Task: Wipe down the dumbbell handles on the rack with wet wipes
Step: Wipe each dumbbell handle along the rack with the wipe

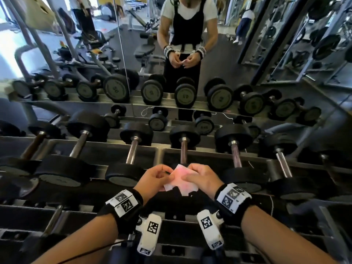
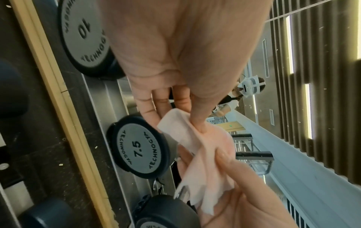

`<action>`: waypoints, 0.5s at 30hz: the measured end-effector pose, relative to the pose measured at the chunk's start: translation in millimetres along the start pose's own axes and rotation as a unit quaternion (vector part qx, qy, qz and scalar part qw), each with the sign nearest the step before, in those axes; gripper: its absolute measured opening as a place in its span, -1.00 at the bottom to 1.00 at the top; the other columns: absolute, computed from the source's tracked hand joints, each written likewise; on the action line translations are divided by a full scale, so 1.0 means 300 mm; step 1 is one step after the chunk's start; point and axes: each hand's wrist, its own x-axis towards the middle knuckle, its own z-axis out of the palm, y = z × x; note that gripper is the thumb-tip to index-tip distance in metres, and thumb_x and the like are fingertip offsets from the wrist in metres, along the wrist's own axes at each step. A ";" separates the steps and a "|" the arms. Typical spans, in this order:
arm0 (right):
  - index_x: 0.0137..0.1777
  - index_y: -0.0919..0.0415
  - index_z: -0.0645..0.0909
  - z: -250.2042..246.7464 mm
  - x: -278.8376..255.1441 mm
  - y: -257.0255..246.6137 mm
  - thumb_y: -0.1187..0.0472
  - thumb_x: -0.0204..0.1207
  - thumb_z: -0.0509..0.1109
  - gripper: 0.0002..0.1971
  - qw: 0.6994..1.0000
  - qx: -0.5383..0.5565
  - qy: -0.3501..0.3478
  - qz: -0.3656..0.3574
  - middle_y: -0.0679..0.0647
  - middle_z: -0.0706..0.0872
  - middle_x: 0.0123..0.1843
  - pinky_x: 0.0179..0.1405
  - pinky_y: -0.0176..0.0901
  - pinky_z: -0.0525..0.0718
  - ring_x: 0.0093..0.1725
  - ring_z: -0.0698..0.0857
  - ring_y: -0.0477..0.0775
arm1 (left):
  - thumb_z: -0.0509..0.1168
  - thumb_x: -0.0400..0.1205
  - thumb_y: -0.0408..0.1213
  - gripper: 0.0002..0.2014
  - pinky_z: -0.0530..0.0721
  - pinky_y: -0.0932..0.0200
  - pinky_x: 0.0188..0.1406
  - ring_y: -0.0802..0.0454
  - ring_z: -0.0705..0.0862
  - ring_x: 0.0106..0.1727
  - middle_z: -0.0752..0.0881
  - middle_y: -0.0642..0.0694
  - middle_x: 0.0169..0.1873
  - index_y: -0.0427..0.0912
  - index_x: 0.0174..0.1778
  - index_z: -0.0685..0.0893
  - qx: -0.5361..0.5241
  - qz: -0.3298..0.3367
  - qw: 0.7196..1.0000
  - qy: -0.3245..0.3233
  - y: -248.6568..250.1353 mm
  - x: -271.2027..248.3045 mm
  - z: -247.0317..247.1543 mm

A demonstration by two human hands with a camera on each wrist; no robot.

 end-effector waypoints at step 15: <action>0.11 0.29 0.79 -0.368 0.527 0.148 0.28 0.58 0.47 -0.83 0.988 0.072 0.085 0.110 0.17 0.76 -0.26 -0.39 -0.32 0.62 -0.39 0.71 -0.01 | 0.50 0.58 -0.32 -0.79 0.60 0.27 0.19 0.18 0.72 0.06 0.79 0.12 -0.04 0.16 -0.08 0.77 0.091 0.017 0.974 0.206 -0.144 0.339 0.123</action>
